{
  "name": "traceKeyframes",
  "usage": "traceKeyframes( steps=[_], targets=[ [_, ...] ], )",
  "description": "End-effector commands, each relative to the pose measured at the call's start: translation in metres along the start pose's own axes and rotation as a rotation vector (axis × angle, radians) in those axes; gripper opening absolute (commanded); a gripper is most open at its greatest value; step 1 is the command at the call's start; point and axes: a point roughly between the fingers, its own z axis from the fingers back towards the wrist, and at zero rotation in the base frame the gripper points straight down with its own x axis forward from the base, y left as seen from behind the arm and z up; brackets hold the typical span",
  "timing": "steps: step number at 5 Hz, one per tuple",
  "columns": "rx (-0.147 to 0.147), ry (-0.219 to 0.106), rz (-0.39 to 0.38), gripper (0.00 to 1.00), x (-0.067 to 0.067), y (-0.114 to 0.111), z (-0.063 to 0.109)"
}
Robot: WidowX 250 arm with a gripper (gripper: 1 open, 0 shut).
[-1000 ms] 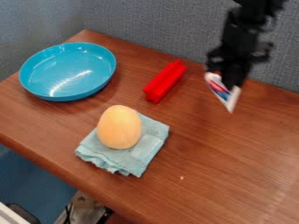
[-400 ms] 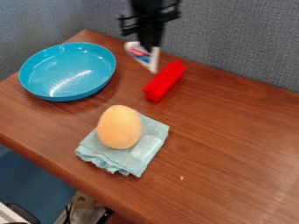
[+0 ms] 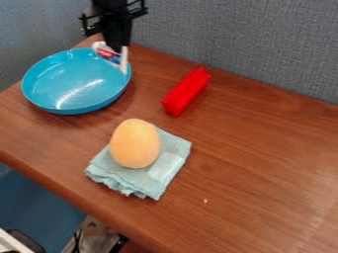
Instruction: Put the toothpaste on the blue plate
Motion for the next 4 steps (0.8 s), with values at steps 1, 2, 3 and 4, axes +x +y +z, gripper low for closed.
traceKeyframes(
  steps=[1, 2, 3, 4],
  targets=[
    [-0.016, -0.051, 0.038, 0.00, 0.026, 0.001, 0.001],
    [-0.010, -0.052, 0.046, 0.00, 0.033, 0.000, -0.011],
    [-0.004, -0.059, 0.040, 0.00, 0.038, -0.003, -0.024],
    [-0.005, -0.061, 0.020, 0.00, 0.038, -0.003, -0.033]
  ],
)
